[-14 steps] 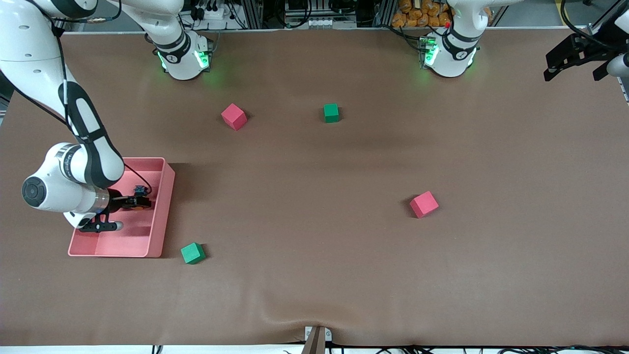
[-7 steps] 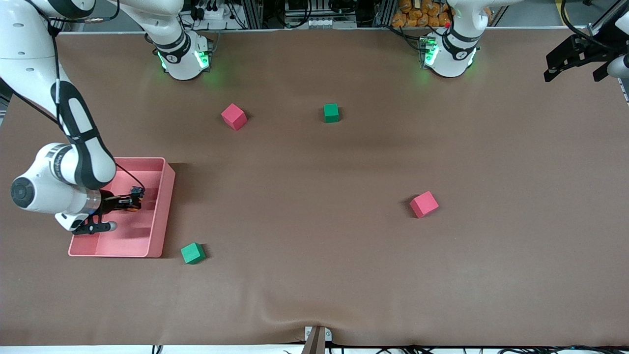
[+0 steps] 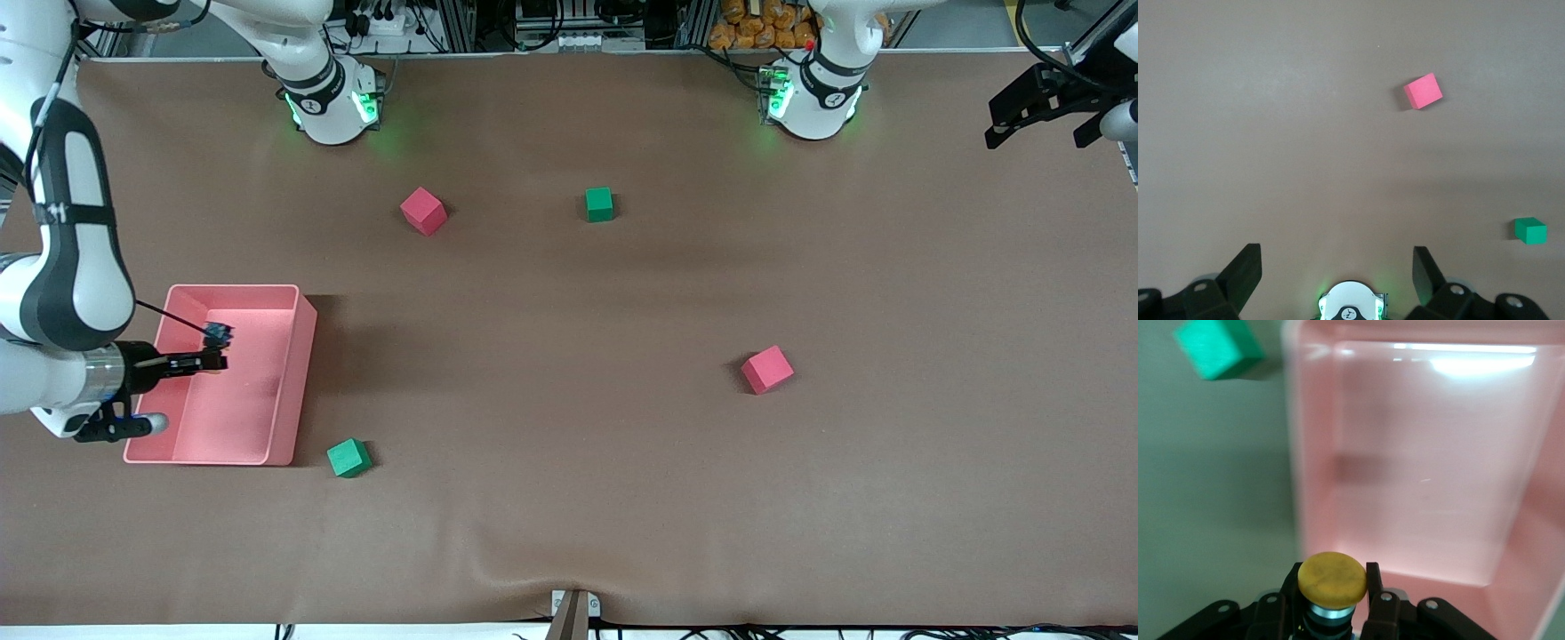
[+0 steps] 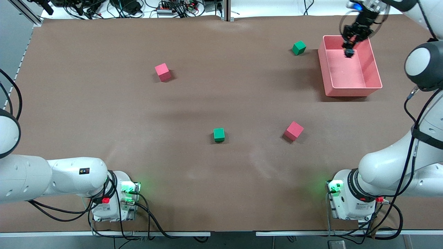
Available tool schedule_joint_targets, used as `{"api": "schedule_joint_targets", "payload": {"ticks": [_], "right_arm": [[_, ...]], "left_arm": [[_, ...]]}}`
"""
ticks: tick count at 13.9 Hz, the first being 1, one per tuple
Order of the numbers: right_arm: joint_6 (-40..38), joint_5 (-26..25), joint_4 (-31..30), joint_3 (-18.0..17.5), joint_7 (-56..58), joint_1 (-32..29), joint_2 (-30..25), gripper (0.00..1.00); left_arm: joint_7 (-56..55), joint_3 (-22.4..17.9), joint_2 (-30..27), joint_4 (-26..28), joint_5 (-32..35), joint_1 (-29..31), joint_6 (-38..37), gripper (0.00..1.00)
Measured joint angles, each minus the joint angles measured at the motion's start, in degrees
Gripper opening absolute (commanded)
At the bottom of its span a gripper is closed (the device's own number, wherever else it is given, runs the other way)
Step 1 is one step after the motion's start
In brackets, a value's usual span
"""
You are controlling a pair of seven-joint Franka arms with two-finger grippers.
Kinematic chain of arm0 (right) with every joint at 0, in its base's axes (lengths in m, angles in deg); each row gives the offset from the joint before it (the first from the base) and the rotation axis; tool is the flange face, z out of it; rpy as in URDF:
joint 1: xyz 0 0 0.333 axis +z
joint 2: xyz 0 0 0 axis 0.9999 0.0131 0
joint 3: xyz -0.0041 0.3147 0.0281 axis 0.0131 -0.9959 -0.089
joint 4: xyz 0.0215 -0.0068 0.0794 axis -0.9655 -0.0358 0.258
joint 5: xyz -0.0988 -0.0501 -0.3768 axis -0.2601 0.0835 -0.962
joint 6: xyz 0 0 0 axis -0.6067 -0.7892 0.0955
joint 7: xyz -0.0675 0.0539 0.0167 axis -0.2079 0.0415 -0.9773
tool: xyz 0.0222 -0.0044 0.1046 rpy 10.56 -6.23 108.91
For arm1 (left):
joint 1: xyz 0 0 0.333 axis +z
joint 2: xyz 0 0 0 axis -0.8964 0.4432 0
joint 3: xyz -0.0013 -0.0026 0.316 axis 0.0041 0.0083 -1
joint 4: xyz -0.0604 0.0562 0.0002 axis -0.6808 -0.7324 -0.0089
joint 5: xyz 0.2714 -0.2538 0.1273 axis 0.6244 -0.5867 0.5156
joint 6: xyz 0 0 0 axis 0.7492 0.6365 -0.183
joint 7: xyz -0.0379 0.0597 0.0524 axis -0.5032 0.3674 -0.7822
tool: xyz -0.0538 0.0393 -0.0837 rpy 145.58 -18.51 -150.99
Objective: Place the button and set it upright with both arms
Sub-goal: 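Lift the button out of the tray and carry it to mid-table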
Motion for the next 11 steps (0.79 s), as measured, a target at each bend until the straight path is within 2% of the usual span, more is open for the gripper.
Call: {"api": "schedule_joint_targets", "payload": {"ticks": [2, 4, 8, 11], "right_arm": [[-1.7, 3.4, 3.1, -0.3, -10.5, 6.4, 0.0, 0.0], [0.2, 4.9, 5.9, -0.5, -20.1, 14.8, 0.2, 0.0], [16.2, 5.0, 6.6, -0.4, -31.1, 30.1, 3.2, 0.0], [29.2, 5.0, 6.5, 0.0, -34.4, 39.9, 8.6, 0.0]], "left_arm": [[0.0, -0.1, 0.0, 0.0, 0.0, 1.0, 0.0, 1.0], [0.0, -0.1, 0.0, 0.0, 0.0, 1.4, 0.0, 1.0], [0.0, -0.1, -0.1, 0.0, 0.0, 1.4, 0.0, 1.0], [0.0, 0.0, -0.1, -0.1, 0.0, 1.4, 0.0, 1.0]]}}
